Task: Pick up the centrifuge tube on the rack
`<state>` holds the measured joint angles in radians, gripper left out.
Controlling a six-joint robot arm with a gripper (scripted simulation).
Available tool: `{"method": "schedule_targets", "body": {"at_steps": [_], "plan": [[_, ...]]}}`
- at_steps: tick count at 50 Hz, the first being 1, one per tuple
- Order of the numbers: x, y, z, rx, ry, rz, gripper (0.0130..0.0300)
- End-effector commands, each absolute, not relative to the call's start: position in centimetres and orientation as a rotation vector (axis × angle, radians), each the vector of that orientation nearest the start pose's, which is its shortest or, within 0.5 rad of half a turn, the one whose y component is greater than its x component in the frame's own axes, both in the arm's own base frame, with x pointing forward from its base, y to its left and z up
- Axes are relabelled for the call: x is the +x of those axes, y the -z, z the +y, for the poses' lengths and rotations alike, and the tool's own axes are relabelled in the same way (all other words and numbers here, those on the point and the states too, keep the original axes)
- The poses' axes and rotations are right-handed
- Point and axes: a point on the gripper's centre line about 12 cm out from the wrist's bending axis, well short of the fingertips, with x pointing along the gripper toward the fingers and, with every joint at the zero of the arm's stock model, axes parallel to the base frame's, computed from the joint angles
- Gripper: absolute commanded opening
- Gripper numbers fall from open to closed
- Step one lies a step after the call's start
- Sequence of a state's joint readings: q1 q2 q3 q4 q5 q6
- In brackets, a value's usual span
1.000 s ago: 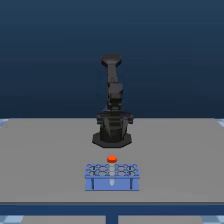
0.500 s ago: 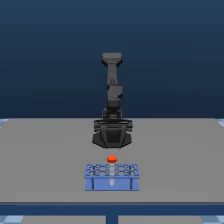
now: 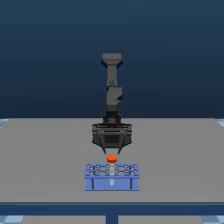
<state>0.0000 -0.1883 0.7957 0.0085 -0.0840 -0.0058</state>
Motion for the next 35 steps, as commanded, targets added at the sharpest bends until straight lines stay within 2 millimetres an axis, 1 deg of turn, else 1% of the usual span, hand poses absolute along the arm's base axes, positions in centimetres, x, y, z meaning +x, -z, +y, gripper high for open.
{"method": "schedule_targets", "body": {"at_steps": [1, 20, 23, 25, 28, 30, 33, 35], "plan": [[35.0, -20.1, 0.0, 0.0, 0.001, 0.526, 0.03], [34.9, -19.2, 0.0, 0.0, 0.0, 0.524, 0.03], [34.9, -18.6, 0.0, 0.0, 0.0, 0.524, 0.03], [34.9, -18.6, 0.0, 0.0, 0.0, 0.524, 0.03], [34.9, -17.9, 0.0, 0.0, 0.0, 0.524, 0.03], [34.9, -17.9, 0.0, 0.0, 0.0, 0.524, 0.03], [34.9, -17.2, 0.0, 0.0, 0.0, 0.524, 0.03], [34.9, -17.2, 0.0, 0.0, 0.0, 0.524, 0.03]]}}
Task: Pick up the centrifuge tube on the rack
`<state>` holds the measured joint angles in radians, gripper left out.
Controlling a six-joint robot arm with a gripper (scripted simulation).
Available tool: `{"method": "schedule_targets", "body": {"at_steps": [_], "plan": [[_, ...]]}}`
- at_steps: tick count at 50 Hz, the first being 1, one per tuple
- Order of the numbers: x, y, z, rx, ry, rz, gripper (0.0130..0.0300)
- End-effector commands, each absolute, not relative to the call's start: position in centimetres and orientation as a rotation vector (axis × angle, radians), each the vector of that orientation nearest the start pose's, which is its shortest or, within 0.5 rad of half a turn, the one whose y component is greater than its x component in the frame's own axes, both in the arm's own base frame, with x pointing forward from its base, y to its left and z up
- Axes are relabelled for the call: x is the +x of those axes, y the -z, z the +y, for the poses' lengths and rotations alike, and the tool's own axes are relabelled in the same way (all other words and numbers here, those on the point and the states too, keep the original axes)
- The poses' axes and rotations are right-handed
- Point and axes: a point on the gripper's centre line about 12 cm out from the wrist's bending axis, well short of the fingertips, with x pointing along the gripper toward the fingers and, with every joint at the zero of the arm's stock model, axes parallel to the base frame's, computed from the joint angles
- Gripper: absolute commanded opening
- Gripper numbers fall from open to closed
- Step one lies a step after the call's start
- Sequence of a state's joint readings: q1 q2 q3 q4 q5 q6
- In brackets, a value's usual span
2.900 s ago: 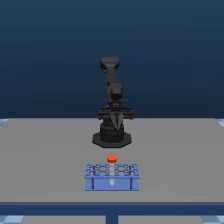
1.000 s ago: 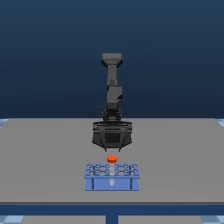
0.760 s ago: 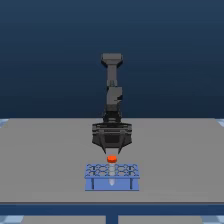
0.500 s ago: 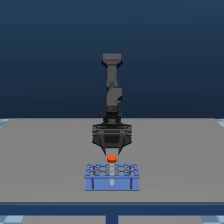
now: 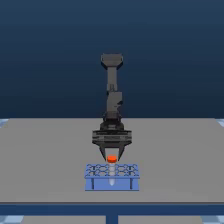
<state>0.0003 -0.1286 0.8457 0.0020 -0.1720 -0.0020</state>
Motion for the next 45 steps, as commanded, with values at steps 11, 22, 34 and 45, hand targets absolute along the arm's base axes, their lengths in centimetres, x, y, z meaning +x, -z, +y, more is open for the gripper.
{"method": "schedule_targets", "body": {"at_steps": [11, 22, 34, 45], "plan": [[34.89, -16.4, 0.0, 0.0, 0.0, 0.524, 0.03], [34.89, -16.37, 0.0, 0.0, 0.0, 0.524, 0.03], [34.89, -16.37, 0.0, 0.0, 0.0, 0.524, 0.013], [34.87, -16.32, -0.01, 0.0, 0.0, 0.526, 0.013]]}}
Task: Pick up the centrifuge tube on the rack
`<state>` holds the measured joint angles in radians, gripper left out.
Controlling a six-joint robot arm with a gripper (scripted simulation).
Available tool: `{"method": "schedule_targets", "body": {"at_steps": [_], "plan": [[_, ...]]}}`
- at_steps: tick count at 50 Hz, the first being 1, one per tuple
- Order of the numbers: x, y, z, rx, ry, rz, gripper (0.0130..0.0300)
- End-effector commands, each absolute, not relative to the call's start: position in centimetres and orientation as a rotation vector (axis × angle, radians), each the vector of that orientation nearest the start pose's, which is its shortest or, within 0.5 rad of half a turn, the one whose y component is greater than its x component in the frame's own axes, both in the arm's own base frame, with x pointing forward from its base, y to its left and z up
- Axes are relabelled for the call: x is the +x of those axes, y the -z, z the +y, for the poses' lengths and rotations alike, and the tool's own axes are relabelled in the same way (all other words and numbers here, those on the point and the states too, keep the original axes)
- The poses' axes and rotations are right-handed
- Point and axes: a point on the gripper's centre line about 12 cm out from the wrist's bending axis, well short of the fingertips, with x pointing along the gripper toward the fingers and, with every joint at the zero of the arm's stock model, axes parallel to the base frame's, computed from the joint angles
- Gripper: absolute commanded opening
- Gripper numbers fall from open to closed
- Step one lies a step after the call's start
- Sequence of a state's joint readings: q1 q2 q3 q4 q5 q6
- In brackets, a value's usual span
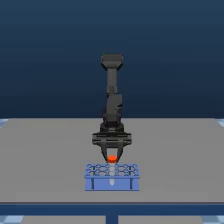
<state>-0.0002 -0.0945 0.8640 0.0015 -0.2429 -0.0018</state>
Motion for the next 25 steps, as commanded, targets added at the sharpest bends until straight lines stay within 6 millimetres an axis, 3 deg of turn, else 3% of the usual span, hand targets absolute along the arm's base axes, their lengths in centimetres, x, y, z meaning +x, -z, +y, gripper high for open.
{"method": "schedule_targets", "body": {"at_steps": [1, 25], "plan": [[34.9, -16.3, 0.0, 0.0, 0.0, 0.526, 0.013], [34.9, -18.7, 0.0, 0.0, 0.0, 0.526, 0.013]]}}
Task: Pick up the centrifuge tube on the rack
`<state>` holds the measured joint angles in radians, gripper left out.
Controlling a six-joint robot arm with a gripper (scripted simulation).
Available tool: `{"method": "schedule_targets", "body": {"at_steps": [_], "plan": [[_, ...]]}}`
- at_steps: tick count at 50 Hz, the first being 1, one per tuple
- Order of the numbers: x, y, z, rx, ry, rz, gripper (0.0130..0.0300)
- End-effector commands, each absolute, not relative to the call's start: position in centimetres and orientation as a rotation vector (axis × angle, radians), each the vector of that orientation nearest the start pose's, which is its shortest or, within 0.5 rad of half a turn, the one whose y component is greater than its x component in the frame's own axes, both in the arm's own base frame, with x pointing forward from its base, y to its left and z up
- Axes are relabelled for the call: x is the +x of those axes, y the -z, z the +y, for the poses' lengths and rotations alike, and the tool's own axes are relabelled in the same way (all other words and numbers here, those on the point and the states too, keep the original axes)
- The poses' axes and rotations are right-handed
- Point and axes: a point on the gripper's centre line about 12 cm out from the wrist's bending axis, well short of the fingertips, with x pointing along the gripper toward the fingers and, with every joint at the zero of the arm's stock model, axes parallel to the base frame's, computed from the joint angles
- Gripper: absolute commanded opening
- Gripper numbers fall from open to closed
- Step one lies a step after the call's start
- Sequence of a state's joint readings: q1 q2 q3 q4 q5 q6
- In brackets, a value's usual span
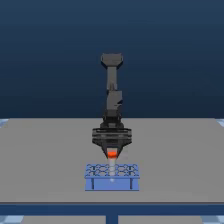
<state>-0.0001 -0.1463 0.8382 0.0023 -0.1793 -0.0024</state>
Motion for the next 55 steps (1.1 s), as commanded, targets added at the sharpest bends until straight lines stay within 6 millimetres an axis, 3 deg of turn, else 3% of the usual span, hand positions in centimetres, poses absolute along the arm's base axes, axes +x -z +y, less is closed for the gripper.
{"method": "schedule_targets", "body": {"at_steps": [1, 18, 55], "plan": [[34.9, -19.1, 0.0, 0.0, 0.0, 0.526, 0.013], [34.9, -20.9, 0.0, 0.0, 0.0, 0.526, 0.013], [34.9, -21.8, 0.0, 0.0, 0.0, 0.526, 0.013]]}}
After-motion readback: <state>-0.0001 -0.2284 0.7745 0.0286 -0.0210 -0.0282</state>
